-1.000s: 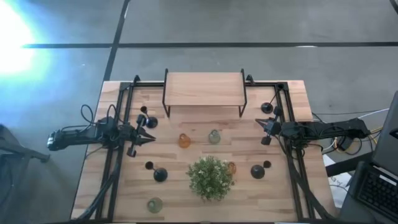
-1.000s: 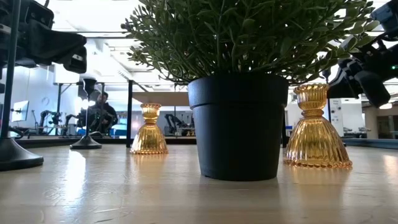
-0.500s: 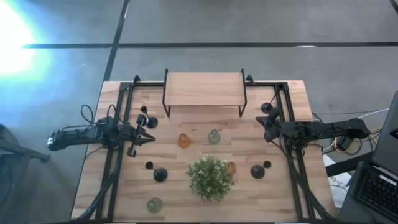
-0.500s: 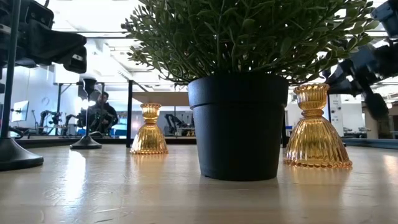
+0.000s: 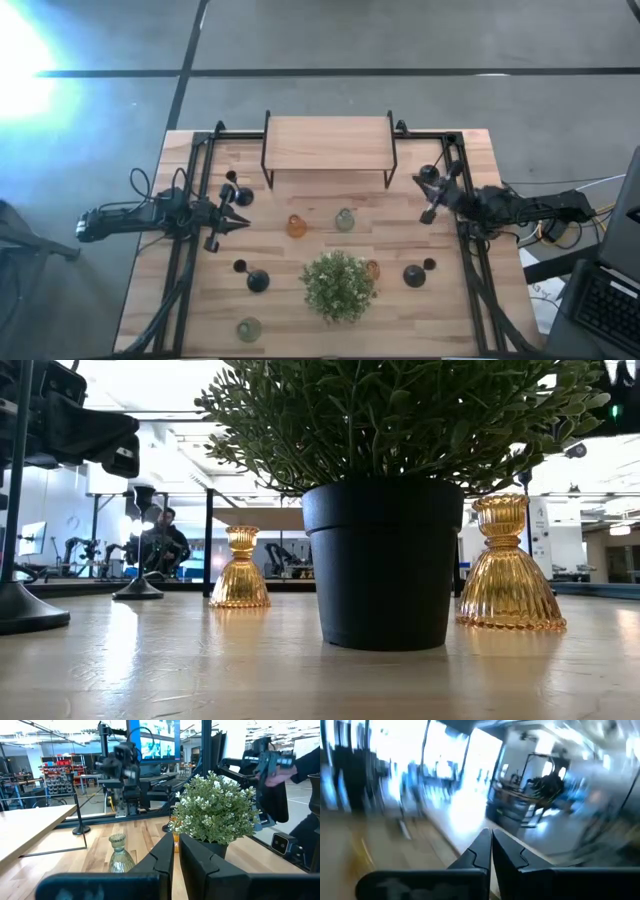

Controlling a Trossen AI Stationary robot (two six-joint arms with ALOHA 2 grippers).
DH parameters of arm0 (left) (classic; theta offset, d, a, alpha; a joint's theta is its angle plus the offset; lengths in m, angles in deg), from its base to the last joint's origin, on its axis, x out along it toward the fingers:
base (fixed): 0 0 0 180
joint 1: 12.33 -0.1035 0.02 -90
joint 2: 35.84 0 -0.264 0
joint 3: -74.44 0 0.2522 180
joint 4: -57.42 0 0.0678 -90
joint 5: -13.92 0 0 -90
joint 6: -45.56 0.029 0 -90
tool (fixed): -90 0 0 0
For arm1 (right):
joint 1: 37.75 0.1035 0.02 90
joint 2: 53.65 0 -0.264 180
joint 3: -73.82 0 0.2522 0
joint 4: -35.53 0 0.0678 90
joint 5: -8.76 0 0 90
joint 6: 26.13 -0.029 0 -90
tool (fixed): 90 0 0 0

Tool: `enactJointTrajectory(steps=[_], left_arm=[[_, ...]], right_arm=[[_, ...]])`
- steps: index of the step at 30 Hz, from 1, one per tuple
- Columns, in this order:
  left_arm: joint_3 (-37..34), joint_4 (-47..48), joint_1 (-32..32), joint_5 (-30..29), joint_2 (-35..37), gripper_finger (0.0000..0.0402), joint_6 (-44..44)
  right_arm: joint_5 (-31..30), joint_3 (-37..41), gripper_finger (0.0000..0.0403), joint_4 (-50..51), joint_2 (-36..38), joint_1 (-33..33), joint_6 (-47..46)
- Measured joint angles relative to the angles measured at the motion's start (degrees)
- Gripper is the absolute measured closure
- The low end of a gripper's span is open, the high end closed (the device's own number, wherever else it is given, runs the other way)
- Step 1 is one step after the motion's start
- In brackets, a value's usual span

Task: Pick & Place candle stick holders
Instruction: Put the right large black candle holder on the shelf

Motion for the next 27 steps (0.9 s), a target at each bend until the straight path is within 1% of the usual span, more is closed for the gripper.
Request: enactJointTrajectory(steps=[4,6,7,12,15,17,20,21,22,23,24,26,27], left_arm=[[0.0,0.0,0.0,0.0,0.0,0.0369,0.0],[0.0,0.0,0.0,0.0,0.0,0.0369,0.0],[0.0,0.0,0.0,0.0,0.0,0.0369,0.0],[0.0,0.0,0.0,0.0,0.0,0.0369,0.0],[0.0,0.0,0.0,0.0,0.0,0.0369,0.0],[0.0,0.0,0.0,0.0,0.0,0.0369,0.0],[0.0,0.0,0.0,0.0,0.0,0.0369,0.0],[0.0,0.0,0.0,0.0,0.0,0.0369,0.0],[0.0,0.0,0.0,0.0,0.0,0.0369,0.0],[0.0,0.0,0.0,0.0,0.0,0.0369,0.0],[0.0,0.0,0.0,0.0,0.0,0.0369,0.0],[0.0,0.0,0.0,0.0,0.0,0.0369,0.0],[0.0,0.0,0.0,0.0,0.0,0.0369,0.0]], right_arm=[[0.0,0.0,0.0394,-9.0,0.0,0.0,-26.6],[-1.3,0.0,0.0394,-12.3,0.0,0.0,-34.7],[-2.9,0.0,0.0394,-13.7,0.0,0.0,-36.5],[-8.1,0.0,0.0394,-21.4,0.0,0.0,-35.7],[-8.5,0.0,0.0394,-23.8,0.1,0.0,-36.9],[-5.3,-0.1,0.0394,-24.6,-0.4,-0.1,-36.1],[3.7,-2.7,0.0394,-23.9,-2.6,-0.1,-33.8],[6.3,-4.4,0.0394,-21.8,-3.6,-0.1,-33.7],[7.5,-6.9,0.0394,-17.5,-4.6,-0.1,-34.6],[7.5,-10.1,0.0394,-10.9,-5.8,-0.1,-36.2],[6.9,-13.5,0.0394,-2.2,-7.0,-0.1,-38.3],[2.1,-21.4,0.0394,17.2,-10.8,0.1,-43.7],[-0.6,-25.3,0.0394,25.3,-13.1,0.5,-46.4]])
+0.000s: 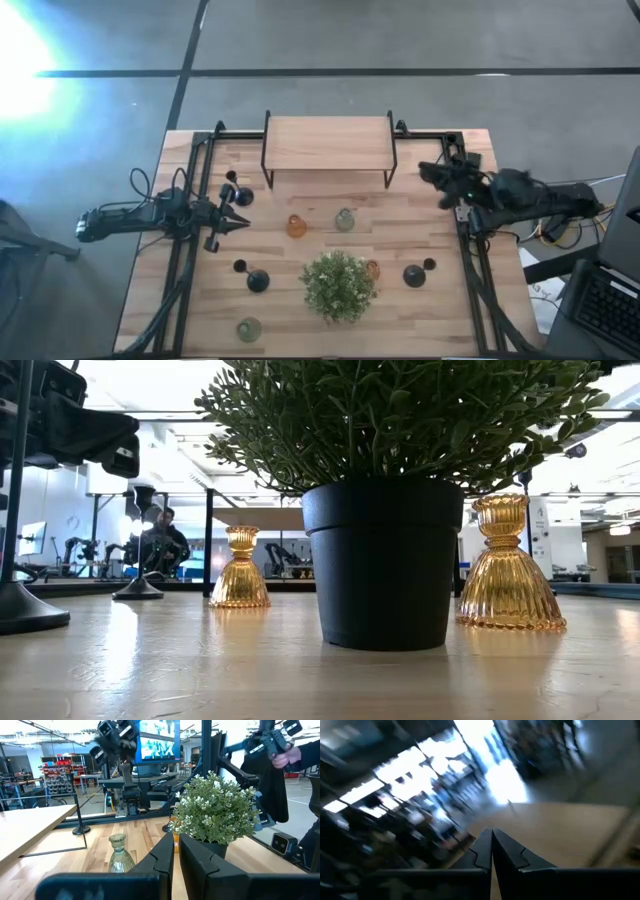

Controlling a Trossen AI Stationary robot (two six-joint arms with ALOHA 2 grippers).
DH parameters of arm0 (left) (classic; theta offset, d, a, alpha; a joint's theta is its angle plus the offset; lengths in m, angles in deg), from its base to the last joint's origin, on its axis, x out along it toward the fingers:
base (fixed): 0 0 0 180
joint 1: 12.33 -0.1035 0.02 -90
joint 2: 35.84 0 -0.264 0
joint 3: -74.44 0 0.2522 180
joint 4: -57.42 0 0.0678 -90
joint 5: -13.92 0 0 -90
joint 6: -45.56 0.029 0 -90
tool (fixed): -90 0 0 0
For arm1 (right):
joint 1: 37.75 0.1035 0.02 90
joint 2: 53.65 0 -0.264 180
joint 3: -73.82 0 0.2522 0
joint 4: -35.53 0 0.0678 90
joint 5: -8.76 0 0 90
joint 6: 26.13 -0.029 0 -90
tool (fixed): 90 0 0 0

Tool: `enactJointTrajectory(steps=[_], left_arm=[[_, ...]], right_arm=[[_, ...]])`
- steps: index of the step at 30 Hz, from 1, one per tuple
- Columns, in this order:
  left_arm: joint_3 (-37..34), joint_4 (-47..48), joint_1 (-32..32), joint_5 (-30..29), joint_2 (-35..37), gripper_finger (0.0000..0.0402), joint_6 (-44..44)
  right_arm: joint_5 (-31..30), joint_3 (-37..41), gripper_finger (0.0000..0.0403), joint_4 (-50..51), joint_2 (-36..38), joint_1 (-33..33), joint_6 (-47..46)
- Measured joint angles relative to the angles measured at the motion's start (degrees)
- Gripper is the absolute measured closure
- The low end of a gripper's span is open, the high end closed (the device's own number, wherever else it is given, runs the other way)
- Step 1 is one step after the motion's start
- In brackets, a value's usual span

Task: Pick & Place candle stick holders
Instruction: Put the right large black candle holder on the shelf

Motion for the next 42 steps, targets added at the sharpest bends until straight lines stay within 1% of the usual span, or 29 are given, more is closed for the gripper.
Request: enactJointTrajectory(steps=[2,4,7,10,12,14,15,16,17,19,22,25,29,35,39,42], left_arm=[[0.0,0.0,0.0,0.0,0.0,0.0369,0.0],[0.0,0.0,0.0,0.0,0.0,0.0369,1.1],[0.0,0.0,0.0,0.0,0.0,0.0369,2.8],[0.0,0.0,0.0,0.0,0.0,0.0369,3.0],[0.0,0.0,0.0,0.0,0.0,0.0369,3.4],[0.0,0.0,0.0,0.0,0.0,0.0369,3.4],[0.0,0.0,0.0,0.0,0.0,0.0369,3.4],[0.0,0.0,0.0,0.0,0.0,0.0369,3.4],[0.0,0.0,0.0,0.0,0.0,0.0369,3.3],[0.0,0.0,0.0,0.0,0.0,0.0369,3.4],[0.0,0.0,0.0,0.0,-0.1,0.0369,3.5],[0.0,0.0,0.0,-0.5,-0.2,0.0369,3.6],[0.0,0.0,0.0,-0.6,-0.2,0.0369,3.5],[0.0,0.1,0.0,-1.4,-0.2,0.0369,3.6],[0.0,0.8,0.0,-6.0,-0.2,0.0369,3.7],[0.0,1.3,0.0,-9.6,-0.2,0.0369,3.9]], right_arm=[[-5.2,-6.7,0.0394,12.4,-4.7,1.4,-4.8],[-10.5,-12.1,0.0394,20.6,-9.2,3.5,-10.3],[-16.0,-18.1,0.0394,34.0,-16.4,7.0,-20.3],[-18.6,-21.9,0.0394,52.1,-23.8,10.0,-37.3],[-18.9,-23.4,0.0394,66.0,-28.3,12.1,-51.8],[-19.3,-23.6,0.0394,77.6,-32.0,14.8,-65.3],[-19.5,-23.0,0.0394,80.8,-33.8,16.1,-71.0],[-20.3,-21.9,0.0394,80.6,-35.1,17.2,-74.9],[-21.4,-20.4,0.0394,79.3,-35.6,17.7,-76.5],[-20.2,-17.9,0.0394,76.6,-35.8,17.7,-80.0],[-18.6,-14.0,0.0394,75.7,-36.9,17.2,-83.5],[-19.0,-11.3,0.039,75.6,-36.1,16.8,-85.0],[-19.1,-9.4,0.0357,74.5,-33.9,14.5,-82.4],[-20.2,-7.1,0.0272,73.9,-30.4,10.0,-78.6],[-20.7,-5.6,0.0225,71.0,-29.2,6.6,-72.3],[-20.8,-4.3,0.0206,66.3,-28.4,4.4,-66.1]])
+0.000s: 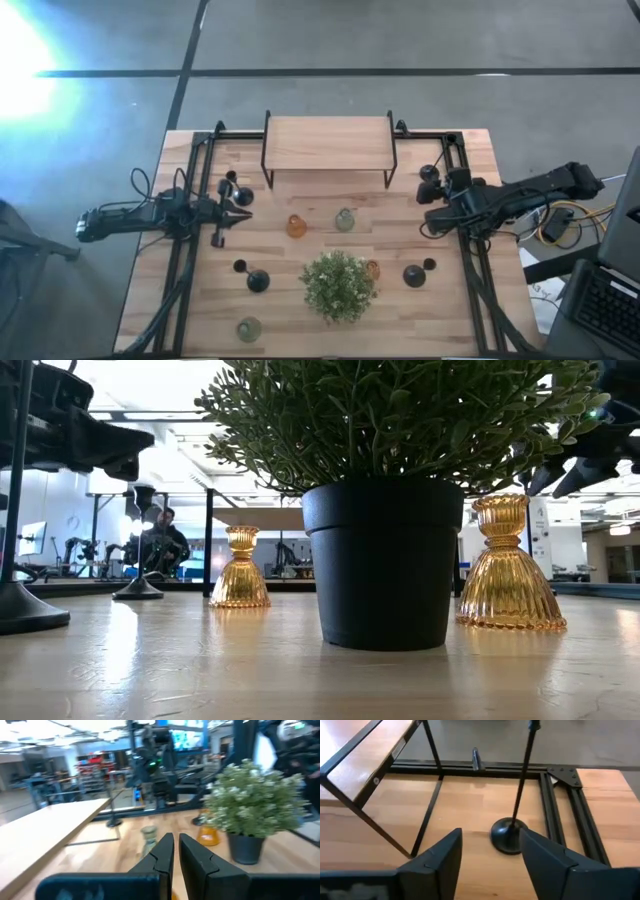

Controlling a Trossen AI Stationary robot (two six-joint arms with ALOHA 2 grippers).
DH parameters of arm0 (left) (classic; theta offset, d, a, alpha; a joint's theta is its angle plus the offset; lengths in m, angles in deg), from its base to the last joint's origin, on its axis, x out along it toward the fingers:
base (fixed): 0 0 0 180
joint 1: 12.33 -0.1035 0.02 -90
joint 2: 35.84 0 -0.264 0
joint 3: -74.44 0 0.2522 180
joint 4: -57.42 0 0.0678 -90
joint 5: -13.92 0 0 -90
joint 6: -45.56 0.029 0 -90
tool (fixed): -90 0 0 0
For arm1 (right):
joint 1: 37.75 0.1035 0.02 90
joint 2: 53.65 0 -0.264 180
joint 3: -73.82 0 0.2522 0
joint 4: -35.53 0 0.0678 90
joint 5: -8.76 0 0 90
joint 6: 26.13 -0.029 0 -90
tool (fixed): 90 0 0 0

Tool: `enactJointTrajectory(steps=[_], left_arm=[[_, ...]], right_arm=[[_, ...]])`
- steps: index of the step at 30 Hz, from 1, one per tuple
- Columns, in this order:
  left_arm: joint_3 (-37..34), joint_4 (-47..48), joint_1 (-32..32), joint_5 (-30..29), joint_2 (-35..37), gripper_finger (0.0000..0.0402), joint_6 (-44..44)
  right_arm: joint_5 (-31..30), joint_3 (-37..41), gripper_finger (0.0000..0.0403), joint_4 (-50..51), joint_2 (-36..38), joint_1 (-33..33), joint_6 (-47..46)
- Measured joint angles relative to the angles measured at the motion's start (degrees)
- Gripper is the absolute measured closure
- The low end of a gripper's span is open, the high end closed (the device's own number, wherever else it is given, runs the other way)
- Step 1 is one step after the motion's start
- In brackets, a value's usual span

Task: Pick & Place candle stick holders
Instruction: Put the right large black candle holder on the shelf

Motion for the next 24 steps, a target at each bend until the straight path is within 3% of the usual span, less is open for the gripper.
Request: enactJointTrajectory(steps=[12,19,24], left_arm=[[0.0,0.4,0.0,-2.7,0.0,0.0369,0.5],[0.0,0.5,0.0,-2.7,0.0,0.0369,0.5],[0.0,0.5,0.0,-2.7,0.0,0.0369,0.4]], right_arm=[[-3.0,2.6,0.0195,-8.5,0.8,-12.4,13.0],[-2.8,4.5,0.0195,-22.6,1.9,-18.2,29.5],[-2.5,5.8,0.0196,-23.9,2.3,-24.2,30.3]])
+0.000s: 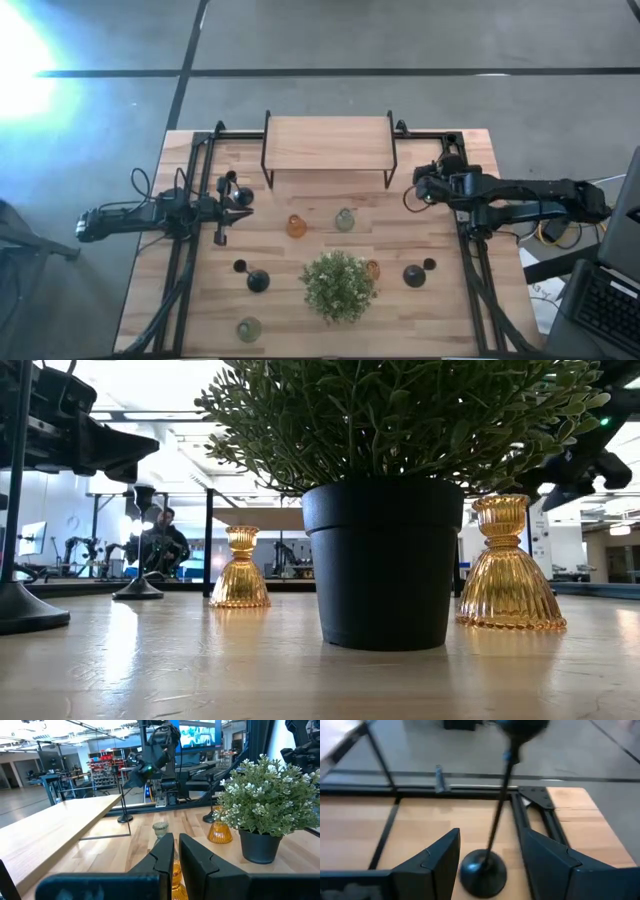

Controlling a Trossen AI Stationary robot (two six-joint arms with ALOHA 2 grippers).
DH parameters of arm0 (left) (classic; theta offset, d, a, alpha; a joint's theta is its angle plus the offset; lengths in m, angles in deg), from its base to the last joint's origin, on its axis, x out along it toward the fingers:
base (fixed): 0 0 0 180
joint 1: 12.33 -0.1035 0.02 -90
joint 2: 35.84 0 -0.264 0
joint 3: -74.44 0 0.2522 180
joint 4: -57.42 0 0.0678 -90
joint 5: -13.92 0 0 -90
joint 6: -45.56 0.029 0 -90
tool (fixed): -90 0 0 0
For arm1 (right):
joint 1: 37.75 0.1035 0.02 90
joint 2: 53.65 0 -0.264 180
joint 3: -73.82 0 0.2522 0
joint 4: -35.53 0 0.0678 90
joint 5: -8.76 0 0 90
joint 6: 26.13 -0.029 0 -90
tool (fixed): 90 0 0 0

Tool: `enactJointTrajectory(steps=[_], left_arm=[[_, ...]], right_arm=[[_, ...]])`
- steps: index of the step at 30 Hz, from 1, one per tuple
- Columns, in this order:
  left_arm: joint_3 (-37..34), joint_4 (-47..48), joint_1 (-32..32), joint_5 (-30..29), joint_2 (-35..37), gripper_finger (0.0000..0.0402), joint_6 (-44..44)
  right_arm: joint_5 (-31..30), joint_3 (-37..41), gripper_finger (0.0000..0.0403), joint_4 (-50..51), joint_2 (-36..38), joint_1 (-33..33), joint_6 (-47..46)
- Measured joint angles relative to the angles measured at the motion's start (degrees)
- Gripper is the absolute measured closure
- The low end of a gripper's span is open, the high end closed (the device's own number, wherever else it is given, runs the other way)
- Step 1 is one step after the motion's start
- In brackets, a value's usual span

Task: Pick & Place candle stick holders
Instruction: Put the right large black candle holder on the shelf

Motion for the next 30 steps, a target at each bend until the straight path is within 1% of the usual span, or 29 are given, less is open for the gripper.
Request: enactJointTrajectory(steps=[3,7,9,15,19,27,30], left_arm=[[0.0,0.0,0.0,0.0,0.0,0.0369,0.0],[0.0,0.0,0.0,0.0,0.0,0.0369,0.3],[0.0,0.0,0.0,0.0,0.0,0.0369,0.5],[0.0,0.1,0.0,0.0,0.0,0.0369,0.1],[0.0,0.1,0.0,0.0,0.0,0.0369,0.2],[0.0,0.1,0.0,0.0,0.0,0.0369,0.1],[0.0,0.1,0.0,0.0,0.0,0.0369,-0.3]], right_arm=[[1.2,0.3,0.0199,-2.3,0.7,-2.2,3.1],[3.4,1.8,0.0204,-11.8,1.8,-4.3,13.4],[4.1,2.8,0.0208,-15.6,2.1,-5.8,16.6],[5.2,3.7,0.0218,-16.7,2.3,-10.9,17.8],[6.2,4.2,0.0223,-19.0,2.3,-13.5,22.0],[11.5,7.0,0.0246,-30.5,2.0,-18.1,29.7],[11.8,7.4,0.0266,-31.2,2.1,-19.4,30.1]])
